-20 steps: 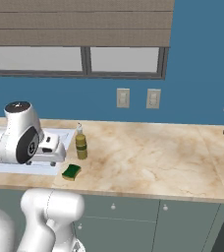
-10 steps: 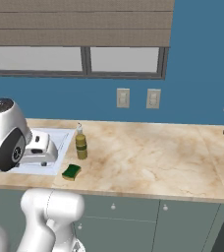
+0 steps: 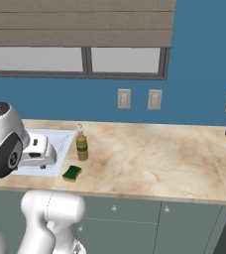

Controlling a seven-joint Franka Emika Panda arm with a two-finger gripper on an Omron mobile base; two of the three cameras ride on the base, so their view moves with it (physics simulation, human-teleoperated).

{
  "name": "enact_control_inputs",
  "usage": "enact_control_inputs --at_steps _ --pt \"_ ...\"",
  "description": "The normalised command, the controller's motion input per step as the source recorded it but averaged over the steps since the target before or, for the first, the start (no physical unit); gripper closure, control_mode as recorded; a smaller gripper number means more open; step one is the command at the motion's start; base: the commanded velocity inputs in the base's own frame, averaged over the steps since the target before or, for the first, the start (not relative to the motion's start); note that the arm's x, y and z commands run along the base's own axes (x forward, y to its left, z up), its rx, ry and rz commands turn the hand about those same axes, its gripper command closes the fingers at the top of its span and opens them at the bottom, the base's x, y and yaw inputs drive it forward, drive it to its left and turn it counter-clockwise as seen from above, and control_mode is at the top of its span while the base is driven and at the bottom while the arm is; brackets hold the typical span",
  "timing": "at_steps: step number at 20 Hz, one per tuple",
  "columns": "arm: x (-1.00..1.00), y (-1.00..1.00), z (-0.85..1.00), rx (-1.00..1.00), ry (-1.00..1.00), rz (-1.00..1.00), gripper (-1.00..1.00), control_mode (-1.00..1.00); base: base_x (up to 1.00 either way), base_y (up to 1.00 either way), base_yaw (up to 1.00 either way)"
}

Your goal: Open the cabinet. Pick the sponge and place it next to the sink. Then close the cabinet.

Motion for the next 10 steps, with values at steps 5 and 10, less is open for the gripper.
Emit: enact_control_inputs --at_steps 5,10 --pt "-0.03 0.0 0.0 0.0 0.0 0.0 -1.0 1.0 -0.2 0.01 0.0" --pt "0.0 0.0 0.0 0.0 0.0 0.0 -1.0 1.0 -1.0 0.32 0.02"
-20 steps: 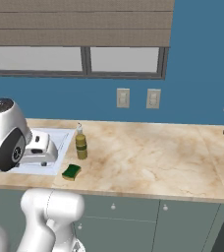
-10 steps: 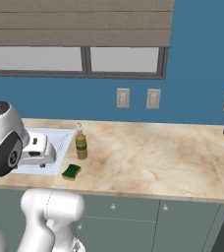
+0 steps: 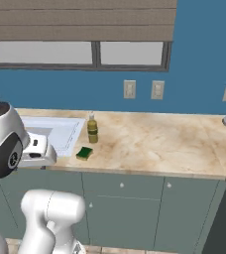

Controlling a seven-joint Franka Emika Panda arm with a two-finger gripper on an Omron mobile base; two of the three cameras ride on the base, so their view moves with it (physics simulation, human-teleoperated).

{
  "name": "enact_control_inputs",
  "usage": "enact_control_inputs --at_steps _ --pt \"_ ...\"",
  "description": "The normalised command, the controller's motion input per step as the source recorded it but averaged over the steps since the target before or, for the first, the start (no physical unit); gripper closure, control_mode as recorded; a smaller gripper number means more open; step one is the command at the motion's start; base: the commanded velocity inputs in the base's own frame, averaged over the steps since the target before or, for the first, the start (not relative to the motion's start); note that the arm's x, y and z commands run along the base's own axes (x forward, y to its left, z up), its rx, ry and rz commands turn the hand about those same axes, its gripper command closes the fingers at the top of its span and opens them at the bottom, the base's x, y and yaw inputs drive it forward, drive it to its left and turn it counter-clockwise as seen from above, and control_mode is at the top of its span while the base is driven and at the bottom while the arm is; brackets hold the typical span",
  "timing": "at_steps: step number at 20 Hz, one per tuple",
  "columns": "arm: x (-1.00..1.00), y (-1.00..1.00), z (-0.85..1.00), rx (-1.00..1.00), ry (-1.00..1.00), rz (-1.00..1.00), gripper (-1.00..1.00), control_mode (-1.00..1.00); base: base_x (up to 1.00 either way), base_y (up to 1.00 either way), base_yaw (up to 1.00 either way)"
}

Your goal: Open the cabinet. Pick the sponge and place it next to the sink. Then close the cabinet.

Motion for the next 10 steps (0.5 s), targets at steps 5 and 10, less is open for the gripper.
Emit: enact_control_inputs --at_steps 5,10 --pt "0.0 0.0 0.0 0.0 0.0 0.0 -1.0 1.0 -0.28 0.95 0.58" --pt "0.0 0.0 0.0 0.0 0.0 0.0 -1.0 1.0 0.24 0.94 0.96"
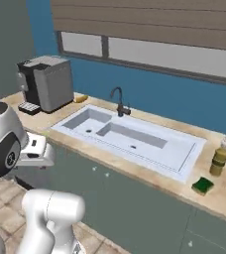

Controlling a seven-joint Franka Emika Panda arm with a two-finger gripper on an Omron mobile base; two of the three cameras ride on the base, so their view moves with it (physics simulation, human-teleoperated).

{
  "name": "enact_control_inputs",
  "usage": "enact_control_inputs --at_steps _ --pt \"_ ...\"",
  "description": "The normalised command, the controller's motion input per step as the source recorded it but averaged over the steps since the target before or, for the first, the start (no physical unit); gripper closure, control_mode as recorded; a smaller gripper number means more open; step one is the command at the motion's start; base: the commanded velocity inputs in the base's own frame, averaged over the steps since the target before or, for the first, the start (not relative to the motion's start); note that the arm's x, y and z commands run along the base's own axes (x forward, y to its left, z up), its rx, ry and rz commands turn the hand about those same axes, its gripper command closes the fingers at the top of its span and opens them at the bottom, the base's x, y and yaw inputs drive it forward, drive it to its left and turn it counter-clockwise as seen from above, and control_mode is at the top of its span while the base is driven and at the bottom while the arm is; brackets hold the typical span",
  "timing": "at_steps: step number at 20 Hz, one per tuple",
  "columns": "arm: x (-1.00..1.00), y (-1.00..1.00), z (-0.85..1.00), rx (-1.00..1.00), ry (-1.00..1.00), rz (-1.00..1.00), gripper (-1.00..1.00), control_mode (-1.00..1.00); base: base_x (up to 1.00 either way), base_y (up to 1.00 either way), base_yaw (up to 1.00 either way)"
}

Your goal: Open the cabinet. Pick the sponge and place it next to the sink. Then close the cabinet.

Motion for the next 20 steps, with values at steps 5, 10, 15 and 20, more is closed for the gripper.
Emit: enact_control_inputs --at_steps 5,10,15,20 --pt "0.0 0.0 0.0 0.0 0.0 0.0 -1.0 1.0 0.0 0.99 0.97" --pt "0.0 0.0 0.0 0.0 0.0 0.0 -1.0 1.0 0.29 0.93 0.43" --pt "0.0 0.0 0.0 0.0 0.0 0.0 -1.0 1.0 1.0 0.81 -0.15" --pt "0.0 0.0 0.0 0.0 0.0 0.0 -1.0 1.0 0.83 0.99 -0.43"
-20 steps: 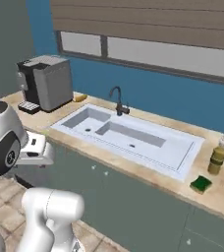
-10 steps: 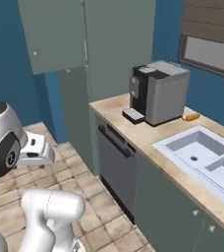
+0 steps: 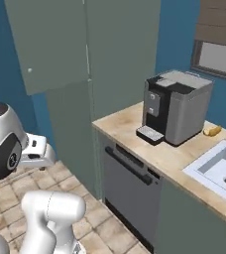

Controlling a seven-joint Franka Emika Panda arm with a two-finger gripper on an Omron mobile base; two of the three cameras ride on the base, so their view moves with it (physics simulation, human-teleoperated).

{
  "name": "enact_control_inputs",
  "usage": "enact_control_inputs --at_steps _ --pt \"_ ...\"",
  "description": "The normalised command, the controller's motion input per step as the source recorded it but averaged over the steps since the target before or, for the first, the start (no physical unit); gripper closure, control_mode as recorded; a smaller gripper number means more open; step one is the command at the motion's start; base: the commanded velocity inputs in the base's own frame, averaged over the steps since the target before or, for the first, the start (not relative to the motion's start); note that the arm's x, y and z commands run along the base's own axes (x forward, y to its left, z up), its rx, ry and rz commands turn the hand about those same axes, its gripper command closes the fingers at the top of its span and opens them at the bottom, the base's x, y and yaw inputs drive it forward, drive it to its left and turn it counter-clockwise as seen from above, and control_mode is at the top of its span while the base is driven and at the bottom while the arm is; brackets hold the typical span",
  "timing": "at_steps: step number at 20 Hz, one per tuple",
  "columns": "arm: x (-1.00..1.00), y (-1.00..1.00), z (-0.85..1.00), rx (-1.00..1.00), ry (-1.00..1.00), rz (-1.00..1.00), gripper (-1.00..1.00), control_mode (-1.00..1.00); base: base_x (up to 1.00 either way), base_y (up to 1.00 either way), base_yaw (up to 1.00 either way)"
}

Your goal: Open the cabinet. Pick the sponge and place it next to the sink. Then close the cabinet.

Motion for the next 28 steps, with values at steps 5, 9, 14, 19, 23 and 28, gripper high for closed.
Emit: enact_control_inputs --at_steps 5,9,14,19,23,28 --pt "0.0 0.0 0.0 0.0 0.0 0.0 -1.0 1.0 0.41 1.0 -0.62" --pt "0.0 0.0 0.0 0.0 0.0 0.0 -1.0 1.0 0.24 0.93 -0.8" --pt "0.0 0.0 0.0 0.0 0.0 0.0 -1.0 1.0 0.05 0.21 -0.85" --pt "0.0 0.0 0.0 0.0 0.0 0.0 -1.0 1.0 0.0 0.02 -0.71" --pt "0.0 0.0 0.0 0.0 0.0 0.0 -1.0 1.0 0.0 0.22 -0.24" --pt "0.0 0.0 0.0 0.0 0.0 0.0 -1.0 1.0 -0.46 0.52 0.0"
